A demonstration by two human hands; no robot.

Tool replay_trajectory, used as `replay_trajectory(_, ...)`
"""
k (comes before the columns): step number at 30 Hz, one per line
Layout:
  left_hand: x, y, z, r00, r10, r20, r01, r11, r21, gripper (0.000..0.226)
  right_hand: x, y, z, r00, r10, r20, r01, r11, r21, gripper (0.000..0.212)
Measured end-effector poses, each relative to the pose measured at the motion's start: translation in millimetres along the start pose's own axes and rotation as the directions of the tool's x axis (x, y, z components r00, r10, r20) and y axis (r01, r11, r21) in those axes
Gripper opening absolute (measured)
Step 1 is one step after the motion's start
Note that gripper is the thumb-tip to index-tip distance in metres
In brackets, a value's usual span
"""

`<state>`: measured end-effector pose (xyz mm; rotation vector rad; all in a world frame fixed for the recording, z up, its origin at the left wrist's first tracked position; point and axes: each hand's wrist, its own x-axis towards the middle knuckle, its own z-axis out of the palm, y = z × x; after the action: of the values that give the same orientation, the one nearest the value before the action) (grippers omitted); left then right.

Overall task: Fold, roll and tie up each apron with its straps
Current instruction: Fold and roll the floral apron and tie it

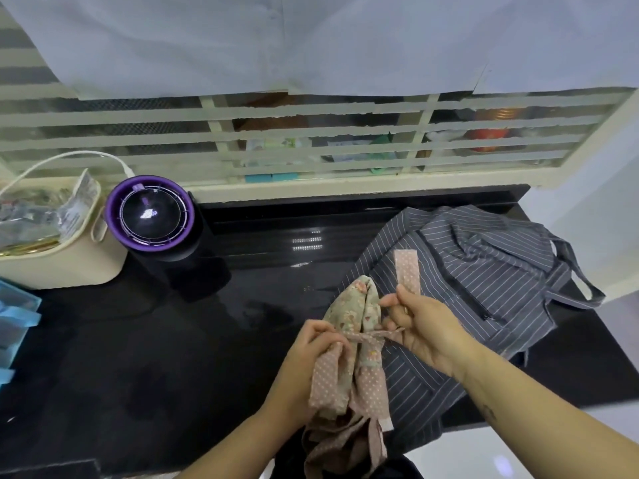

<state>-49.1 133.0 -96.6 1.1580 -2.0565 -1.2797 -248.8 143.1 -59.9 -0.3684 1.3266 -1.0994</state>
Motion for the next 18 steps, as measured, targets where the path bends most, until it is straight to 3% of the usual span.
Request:
replay_trajectory(1,-0.8,4.8,0.3,0.998,-0.058,-0.004,0.058,0.995,-0.082,0.011,-0.1,4.3,-2.5,0.999,-0.033,-0.035,0.033,0.999,0.010,0.043)
replay_trajectory(3,-4.8,4.4,1.3,0.979,-0.192,-0.068,0.173,0.959,-0.223,0.023,-3.0,11.0,-11.6,0.989,-0.143,-0.035,0.136,0.979,-0.151,0.046)
replay_trajectory(6,-9.7,-8.2,1.6,0.882,-0.471,-0.018,0.413,0.790,-0.453,0.026,-6.2,15.4,-31.5,0.963,-0.268,-0.019,0.231,0.861,-0.453,0.045)
replay_trajectory(10,-8.7,-19.7,1.8,0.851,-0.521,0.067,0.506,0.777,-0.374,0.022,-7.6,19.7,-35.3,0.965,-0.253,-0.061,0.167,0.782,-0.601,0.036)
replay_trajectory(12,-3.3,-16.9,0.6,0.835,-0.534,0.130,0.543,0.764,-0.349,0.018,-10.0,26.5,-27.7,0.991,-0.112,-0.068,0.055,0.829,-0.557,0.034)
replay_trajectory(15,1.1,-13.6,-0.4,0.821,-0.551,0.149,0.564,0.740,-0.367,0.023,-7.7,36.1,-15.4,0.993,0.028,-0.111,-0.081,0.861,-0.502,0.072)
replay_trajectory(18,1.1,-3.1,-4.7,0.857,-0.505,0.096,0.506,0.794,-0.337,0.021,-0.8,40.3,-2.5,0.989,-0.011,-0.146,-0.065,0.858,-0.509,0.085)
